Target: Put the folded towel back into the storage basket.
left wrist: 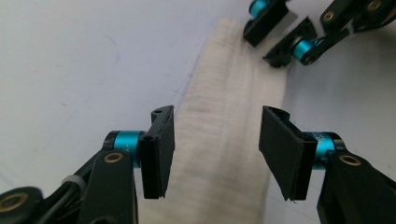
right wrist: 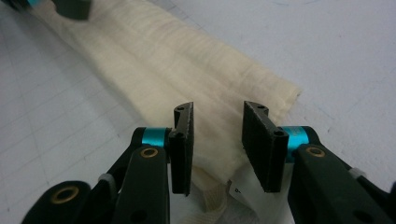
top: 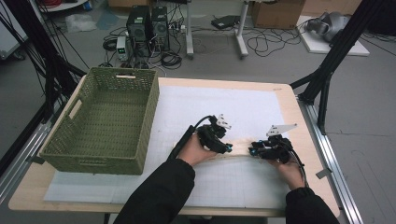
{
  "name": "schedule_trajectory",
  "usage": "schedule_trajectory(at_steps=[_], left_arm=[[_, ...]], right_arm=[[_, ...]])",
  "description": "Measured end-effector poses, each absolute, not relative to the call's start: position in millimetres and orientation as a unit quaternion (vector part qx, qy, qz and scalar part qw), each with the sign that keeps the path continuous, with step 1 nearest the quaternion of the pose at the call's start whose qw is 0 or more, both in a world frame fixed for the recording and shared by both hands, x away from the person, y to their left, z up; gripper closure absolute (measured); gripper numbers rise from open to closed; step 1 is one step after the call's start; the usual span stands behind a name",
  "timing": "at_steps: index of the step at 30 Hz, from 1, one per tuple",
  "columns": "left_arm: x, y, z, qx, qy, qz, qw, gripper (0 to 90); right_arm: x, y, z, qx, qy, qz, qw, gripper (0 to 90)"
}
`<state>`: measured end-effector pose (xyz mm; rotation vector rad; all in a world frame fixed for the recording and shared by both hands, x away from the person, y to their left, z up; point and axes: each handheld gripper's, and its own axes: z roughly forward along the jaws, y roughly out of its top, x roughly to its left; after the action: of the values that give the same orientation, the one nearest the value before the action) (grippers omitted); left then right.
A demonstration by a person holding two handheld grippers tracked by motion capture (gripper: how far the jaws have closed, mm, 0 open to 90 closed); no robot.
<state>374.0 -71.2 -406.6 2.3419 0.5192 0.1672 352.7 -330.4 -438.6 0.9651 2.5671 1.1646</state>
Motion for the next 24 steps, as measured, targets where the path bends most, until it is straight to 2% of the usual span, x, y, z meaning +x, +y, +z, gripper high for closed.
schedule_trajectory(at_steps=[4, 14, 16, 24], left_arm=[[383, -73, -422, 0.933, 0.194, 0.037, 0.301, 40.4], [385, -68, -425, 0.936, 0.175, 0.005, 0.306, 31.1], [383, -70, -426, 0.938, 0.167, 0.005, 0.303, 25.1], [381, -73, -425, 0.94, 0.172, 0.028, 0.294, 31.4]], right_arm=[[351, -332, -440, 0.323, 0.856, 0.395, 0.079, 62.5], [350, -332, -441, 0.319, 0.857, 0.395, 0.083, 61.1], [349, -331, -441, 0.321, 0.857, 0.395, 0.085, 60.9], [348, -330, -441, 0.318, 0.859, 0.392, 0.091, 60.4]])
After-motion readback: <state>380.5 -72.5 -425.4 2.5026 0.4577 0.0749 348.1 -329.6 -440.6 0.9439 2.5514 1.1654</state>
